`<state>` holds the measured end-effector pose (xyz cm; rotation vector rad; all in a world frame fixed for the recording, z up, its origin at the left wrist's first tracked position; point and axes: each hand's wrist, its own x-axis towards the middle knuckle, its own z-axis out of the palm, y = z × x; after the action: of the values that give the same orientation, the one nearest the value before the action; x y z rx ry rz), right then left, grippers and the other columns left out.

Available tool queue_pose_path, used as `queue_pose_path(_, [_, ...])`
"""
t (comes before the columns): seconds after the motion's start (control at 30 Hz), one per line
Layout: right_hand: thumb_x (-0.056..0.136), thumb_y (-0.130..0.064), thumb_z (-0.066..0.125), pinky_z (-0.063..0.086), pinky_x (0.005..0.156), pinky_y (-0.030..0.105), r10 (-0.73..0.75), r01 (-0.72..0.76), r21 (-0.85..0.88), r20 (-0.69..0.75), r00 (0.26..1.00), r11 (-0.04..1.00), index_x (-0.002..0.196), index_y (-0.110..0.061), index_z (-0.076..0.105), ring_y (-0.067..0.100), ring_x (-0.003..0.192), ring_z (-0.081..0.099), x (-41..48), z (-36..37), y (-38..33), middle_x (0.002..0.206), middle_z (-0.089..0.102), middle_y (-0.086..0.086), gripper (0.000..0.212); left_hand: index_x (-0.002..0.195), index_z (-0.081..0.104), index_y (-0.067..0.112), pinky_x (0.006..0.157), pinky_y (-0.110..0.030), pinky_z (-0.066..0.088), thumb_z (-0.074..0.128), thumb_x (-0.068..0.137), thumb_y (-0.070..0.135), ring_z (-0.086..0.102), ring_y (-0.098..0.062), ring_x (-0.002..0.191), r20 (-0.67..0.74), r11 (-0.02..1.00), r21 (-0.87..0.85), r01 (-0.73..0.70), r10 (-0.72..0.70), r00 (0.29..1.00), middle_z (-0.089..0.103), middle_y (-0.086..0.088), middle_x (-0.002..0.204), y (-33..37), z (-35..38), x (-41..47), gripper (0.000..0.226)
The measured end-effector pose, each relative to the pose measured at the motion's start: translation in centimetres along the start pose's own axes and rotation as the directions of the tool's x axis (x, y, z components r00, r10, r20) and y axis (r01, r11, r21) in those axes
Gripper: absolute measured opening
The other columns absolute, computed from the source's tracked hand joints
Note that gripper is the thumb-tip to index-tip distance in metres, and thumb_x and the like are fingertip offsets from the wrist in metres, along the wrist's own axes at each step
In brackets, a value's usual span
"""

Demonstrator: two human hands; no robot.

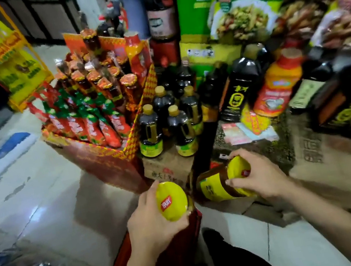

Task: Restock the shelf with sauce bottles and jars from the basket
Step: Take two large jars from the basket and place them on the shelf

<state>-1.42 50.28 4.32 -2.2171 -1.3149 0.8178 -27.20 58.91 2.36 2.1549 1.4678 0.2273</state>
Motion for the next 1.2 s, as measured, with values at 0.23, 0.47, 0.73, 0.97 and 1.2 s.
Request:
queue_pose_path(0.23, [0.052,-0.061,0.066,0.046,0.083,0.034,0.259,-0.242,0.104,-0.204,0.944,0.965,0.102,-0.044,0.046,0.017,0.092,0.056,-8.8,-0.9,3.9,0.103,0.059,-0.007,0.056,0.138,0.031,0.030,0.085,-0.036,0.046,0.066,0.046,0.067,0.053,-0.028,0.114,0.171,0.960,0.016,-0.281,0.274,0.946,0.050,0.001,0.129,3.9,1.5,0.5,0.105])
queue_pose_path(0.47, [0.048,-0.057,0.062,0.047,0.085,0.038,0.429,-0.358,0.244,-0.387,0.816,0.901,0.111,-0.032,0.052,0.021,0.099,0.055,-16.3,-1.6,8.5,0.104,0.060,-0.004,0.068,0.137,0.030,0.034,0.084,-0.036,0.047,0.070,0.051,0.064,0.057,-0.026,0.111,0.255,0.874,0.052,-0.483,0.456,0.853,0.050,0.003,0.129,9.6,4.2,-0.6,0.100])
queue_pose_path(0.73, [0.054,-0.055,0.072,0.046,0.084,0.037,0.576,-0.433,0.384,-0.468,0.670,0.815,0.102,-0.045,0.050,0.024,0.095,0.055,-25.4,-3.7,14.9,0.094,0.058,-0.006,0.053,0.133,0.026,0.040,0.084,-0.036,0.046,0.065,0.048,0.068,0.055,-0.026,0.110,0.387,0.772,0.060,-0.633,0.566,0.728,0.050,0.005,0.127,18.0,9.4,-5.3,0.098])
queue_pose_path(0.97, [0.042,-0.068,0.054,0.047,0.080,0.035,0.630,-0.458,0.434,-0.499,0.595,0.776,0.109,-0.042,0.046,0.022,0.095,0.055,-34.0,-6.7,21.0,0.104,0.059,-0.006,0.072,0.131,0.027,0.043,0.085,-0.032,0.044,0.060,0.042,0.073,0.054,-0.023,0.113,0.440,0.712,0.028,-0.702,0.622,0.648,0.052,0.007,0.127,25.5,15.0,-11.2,0.100])
queue_pose_path(1.2, [0.043,-0.067,0.055,0.042,0.070,0.027,0.730,-0.491,0.540,-0.512,0.453,0.683,0.095,-0.051,0.041,0.019,0.088,0.053,-39.6,-8.6,25.4,0.097,0.057,-0.006,0.056,0.135,0.025,0.042,0.089,-0.034,0.045,0.064,0.047,0.071,0.052,-0.026,0.116,0.512,0.660,-0.054,-0.749,0.663,0.547,0.050,0.003,0.132,32.5,19.2,-14.9,0.101])
